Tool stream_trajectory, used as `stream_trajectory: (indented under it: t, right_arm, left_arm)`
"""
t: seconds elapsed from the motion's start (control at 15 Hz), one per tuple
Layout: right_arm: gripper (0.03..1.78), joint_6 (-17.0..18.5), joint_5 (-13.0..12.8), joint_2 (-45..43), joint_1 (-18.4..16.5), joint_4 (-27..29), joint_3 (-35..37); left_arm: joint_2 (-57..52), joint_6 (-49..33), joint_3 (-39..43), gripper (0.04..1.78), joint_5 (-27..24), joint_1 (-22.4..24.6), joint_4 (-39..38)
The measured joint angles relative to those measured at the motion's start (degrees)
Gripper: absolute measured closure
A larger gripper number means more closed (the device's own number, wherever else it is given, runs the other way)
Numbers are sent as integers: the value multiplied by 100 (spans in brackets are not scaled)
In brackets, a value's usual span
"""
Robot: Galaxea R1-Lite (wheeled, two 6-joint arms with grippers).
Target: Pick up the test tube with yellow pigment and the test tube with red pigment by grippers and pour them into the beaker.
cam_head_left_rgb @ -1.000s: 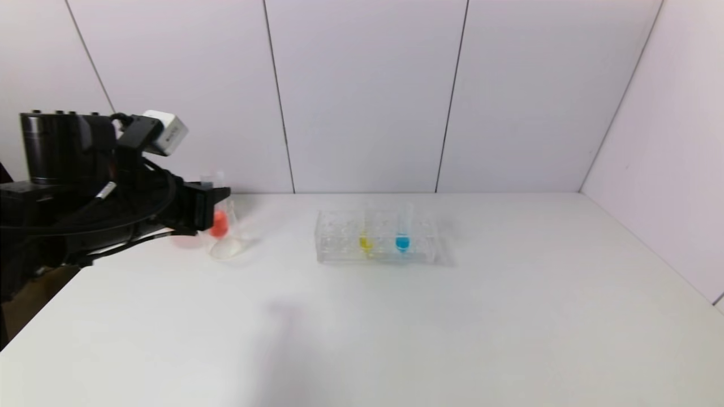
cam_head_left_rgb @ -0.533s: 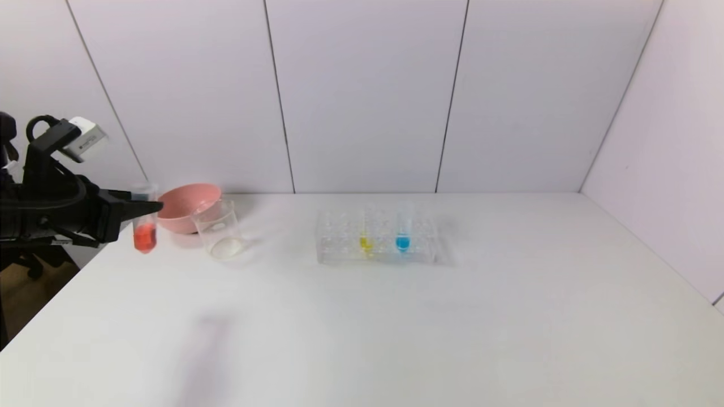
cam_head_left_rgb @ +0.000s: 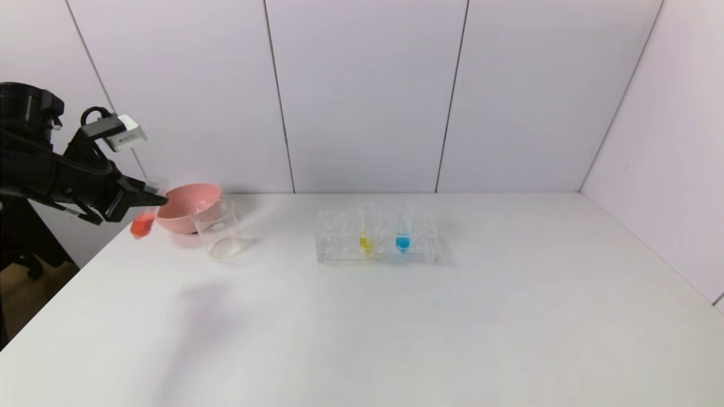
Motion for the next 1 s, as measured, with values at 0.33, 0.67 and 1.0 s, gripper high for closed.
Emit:
stream_trajectory:
  t: [0.33, 0.67, 1.0]
  right_arm:
    - [10, -2, 0, 0, 0, -2, 0]
    - [10, -2, 0, 0, 0, 0, 0]
    - [10, 0, 0, 0, 0, -2, 0]
  left_arm:
    - [816, 717, -1624, 138, 623, -127, 1571]
    - [1298, 1017, -2738, 138, 1142, -433, 2511]
    - [1380, 1196, -2801, 138, 1679, -813, 2536]
